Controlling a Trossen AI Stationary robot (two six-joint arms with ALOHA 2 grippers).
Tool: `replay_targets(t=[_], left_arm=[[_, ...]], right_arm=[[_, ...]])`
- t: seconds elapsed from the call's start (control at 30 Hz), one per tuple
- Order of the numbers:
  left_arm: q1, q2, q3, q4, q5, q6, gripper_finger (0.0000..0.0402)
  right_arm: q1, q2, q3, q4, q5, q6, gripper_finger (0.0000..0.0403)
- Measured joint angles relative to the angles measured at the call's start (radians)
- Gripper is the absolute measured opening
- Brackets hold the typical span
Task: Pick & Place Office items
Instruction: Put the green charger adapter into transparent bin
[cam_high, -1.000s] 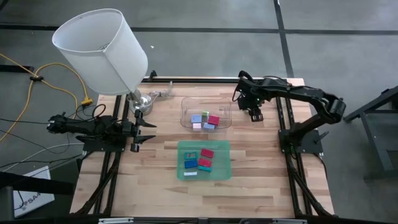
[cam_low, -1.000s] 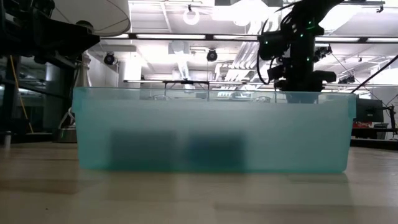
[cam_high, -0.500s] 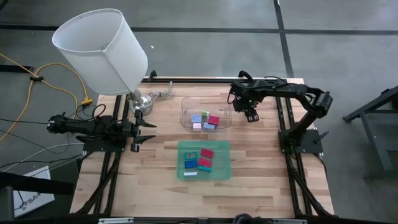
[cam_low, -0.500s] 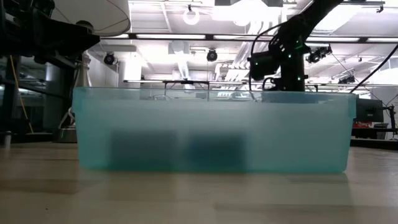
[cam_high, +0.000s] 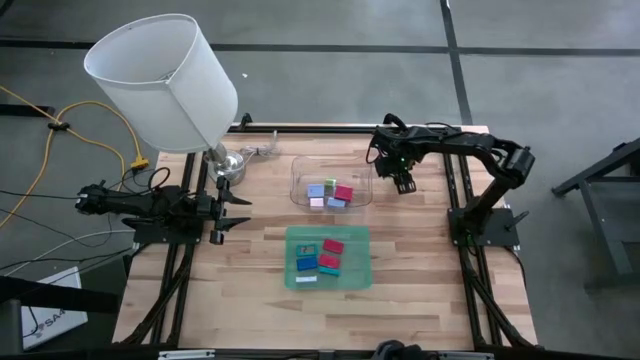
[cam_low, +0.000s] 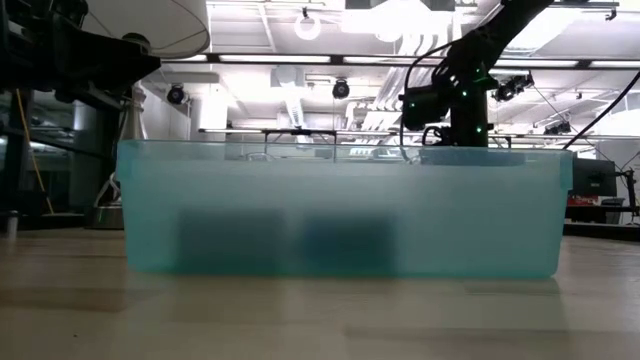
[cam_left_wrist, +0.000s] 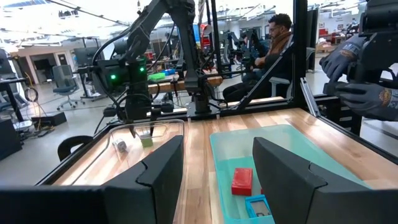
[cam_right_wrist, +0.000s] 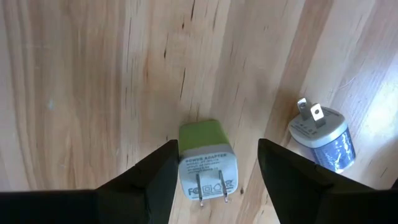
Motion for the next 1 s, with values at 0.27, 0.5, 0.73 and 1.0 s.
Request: replay_targets(t=[0.27,0.5,0.73,1.0], left_arm=[[0.0,0.0,0.0,0.0,0.0,0.0,0.0186],[0.0,0.0,0.0,0.0,0.0,0.0,0.0186],[0.0,0.0,0.0,0.0,0.0,0.0,0.0186],[0.0,0.0,0.0,0.0,0.0,0.0,0.0186]], right_arm=[[0.0,0.0,0.0,-0.006,0.0,0.0,0.0207],[-0.011,0.0,0.0,-0.034,-0.015,0.001,0.0207],[-0.022,0.0,0.0,-0.037,-0.041,0.008,0.0207],[-0.033,0.046,-0.002,-0.037,-0.034,0.011,0.0207]])
